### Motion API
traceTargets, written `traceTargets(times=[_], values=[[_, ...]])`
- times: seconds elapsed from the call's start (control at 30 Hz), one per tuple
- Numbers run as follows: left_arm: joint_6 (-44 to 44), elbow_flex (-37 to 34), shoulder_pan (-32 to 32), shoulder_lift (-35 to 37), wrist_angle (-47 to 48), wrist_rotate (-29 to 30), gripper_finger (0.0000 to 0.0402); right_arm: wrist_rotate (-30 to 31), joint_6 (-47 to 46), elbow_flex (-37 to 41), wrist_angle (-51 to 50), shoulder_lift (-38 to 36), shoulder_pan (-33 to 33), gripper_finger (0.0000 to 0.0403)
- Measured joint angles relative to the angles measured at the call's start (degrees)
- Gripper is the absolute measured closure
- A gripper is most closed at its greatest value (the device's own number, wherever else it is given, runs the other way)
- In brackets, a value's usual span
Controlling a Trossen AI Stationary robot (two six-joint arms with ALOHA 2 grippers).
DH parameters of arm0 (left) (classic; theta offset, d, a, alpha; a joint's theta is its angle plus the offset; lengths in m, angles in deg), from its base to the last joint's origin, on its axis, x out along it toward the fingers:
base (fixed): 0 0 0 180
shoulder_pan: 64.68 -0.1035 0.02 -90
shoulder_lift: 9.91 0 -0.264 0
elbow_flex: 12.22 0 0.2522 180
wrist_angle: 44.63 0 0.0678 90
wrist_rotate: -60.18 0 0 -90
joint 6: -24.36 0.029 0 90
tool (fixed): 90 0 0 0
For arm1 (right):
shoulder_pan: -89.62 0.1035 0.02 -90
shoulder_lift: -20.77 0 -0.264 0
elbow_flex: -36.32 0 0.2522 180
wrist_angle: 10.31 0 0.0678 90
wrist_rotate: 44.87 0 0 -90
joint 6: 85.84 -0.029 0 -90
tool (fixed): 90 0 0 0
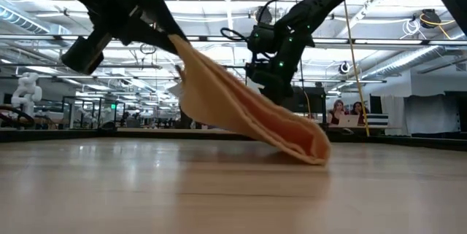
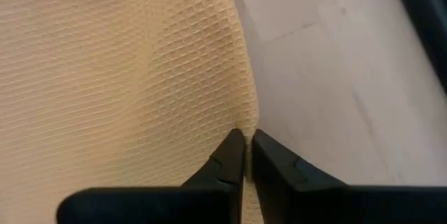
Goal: Roll towel
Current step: Fold the yellow towel in
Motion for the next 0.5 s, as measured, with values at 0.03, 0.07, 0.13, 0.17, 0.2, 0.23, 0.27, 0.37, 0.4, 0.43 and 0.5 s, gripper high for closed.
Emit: traceTargets(times=[0.03, 0.07, 0.13, 0.17, 0.2, 0.23, 0.27, 0.37, 0.4, 0.43, 0.5], values=[[-1.08, 0.17, -0.2, 0.0, 1.41, 0.23, 0.0379, 0.07, 0.0, -0.13, 0.16, 0.02, -0.12, 0.0383], [-1.69, 0.18, -0.53, 0.0, 2.45, 0.26, 0.0379, 0.13, 0.0, -0.33, 0.27, 0.02, -0.29, 0.038], [-3.03, 0.18, -1.48, -0.19, 4.24, -0.03, 0.0379, 0.09, 0.01, -0.5, 1.27, 0.0, -0.36, 0.0371], [-3.15, 0.18, -2.05, -0.47, 4.48, -0.28, 0.0379, 0.09, 0.0, -0.53, 1.35, 0.0, -0.36, 0.0365], [-3.17, 0.18, -2.44, -0.73, 4.56, -0.66, 0.0379, 0.03, 0.0, -0.53, 1.11, 0.0, -0.36, 0.0358], [-3.26, 0.18, -2.93, -0.86, 4.86, -1.11, 0.0379, -0.29, 0.0, -0.53, 0.76, 0.0, -0.34, 0.035], [-3.52, 0.18, -3.27, -0.87, 5.01, -1.31, 0.0379, -0.91, -0.08, -0.53, 0.15, 0.0, -0.34, 0.0341], [-3.72, 0.18, -3.92, -0.87, 6.33, -1.62, 0.0379, -1.42, -1.2, -0.53, -2.53, -0.02, -0.35, 0.0312], [-3.76, 0.18, -4.11, -0.87, 7.24, -1.94, 0.0379, -1.42, -1.9, -0.53, -3.63, -0.02, -0.37, 0.0303], [-3.77, 0.18, -4.29, -0.87, 8.18, -2.41, 0.0379, -1.47, -2.54, -0.53, -4.76, -0.06, -0.43, 0.0294], [-3.76, 0.18, -4.4, -0.87, 9.91, -4.02, 0.0376, -2.32, -4.13, -0.53, -7.71, -0.79, -0.65, 0.0279]])
